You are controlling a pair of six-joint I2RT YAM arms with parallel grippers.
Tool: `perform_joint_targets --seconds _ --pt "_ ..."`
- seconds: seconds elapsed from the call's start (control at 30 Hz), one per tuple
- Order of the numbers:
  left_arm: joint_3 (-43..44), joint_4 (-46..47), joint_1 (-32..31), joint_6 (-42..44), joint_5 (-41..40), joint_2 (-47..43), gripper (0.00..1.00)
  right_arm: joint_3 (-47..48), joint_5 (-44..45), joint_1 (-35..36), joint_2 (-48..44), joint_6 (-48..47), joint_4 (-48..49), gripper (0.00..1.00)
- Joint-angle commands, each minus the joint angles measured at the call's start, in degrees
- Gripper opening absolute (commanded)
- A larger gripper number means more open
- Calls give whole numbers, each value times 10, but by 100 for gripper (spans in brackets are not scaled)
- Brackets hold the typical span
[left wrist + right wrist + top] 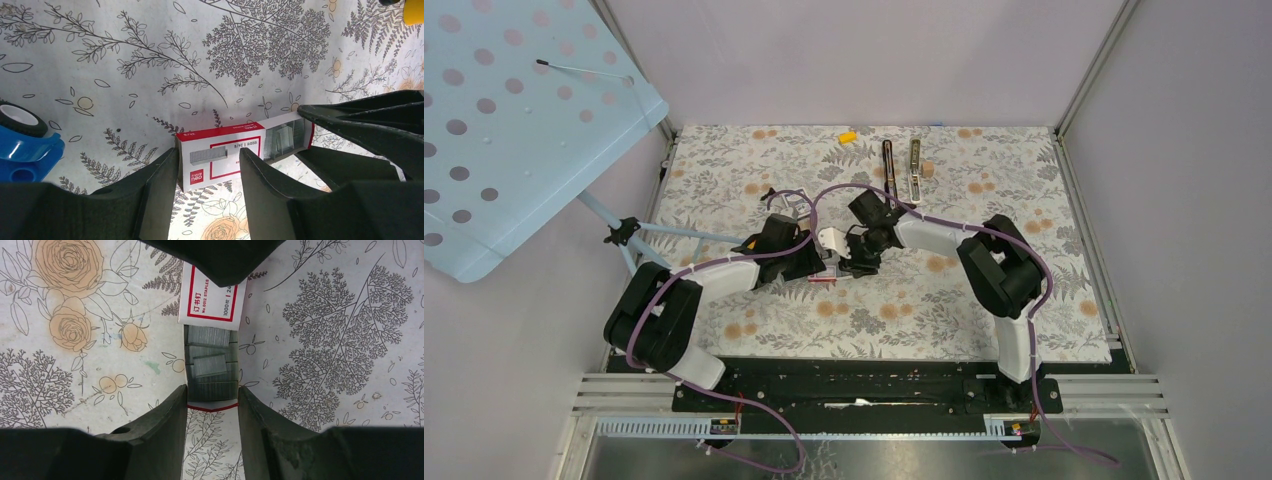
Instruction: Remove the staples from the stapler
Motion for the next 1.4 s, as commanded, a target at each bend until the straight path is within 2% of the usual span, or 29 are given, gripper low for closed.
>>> perform_joint_targets --seconds 0.0,0.37,0.57,0.97,1.07,1.13,1.37 --pt "0 -15 -8 8 7 19 53 18 -26 20 -7 16 20 36" --pt "-1 -15 -10 0 13 7 53 -11 -3 21 -12 93 84 35" --pt "6 -18 -11 1 14 10 57 -24 -14 20 -20 79 79 35" --pt "36 -62 -10 -14 -13 -55 90 -80 17 -1 -64 19 23 38" --pt "33 -69 -10 -15 -26 -68 95 -100 17 -13 -80 4 4 42" --pt "32 -70 -9 -14 -30 -70 99 -114 18 -19 -92 -1 -1 49" --pt "35 -75 -9 -10 -28 -56 99 -162 -3 -36 -144 47 57 81"
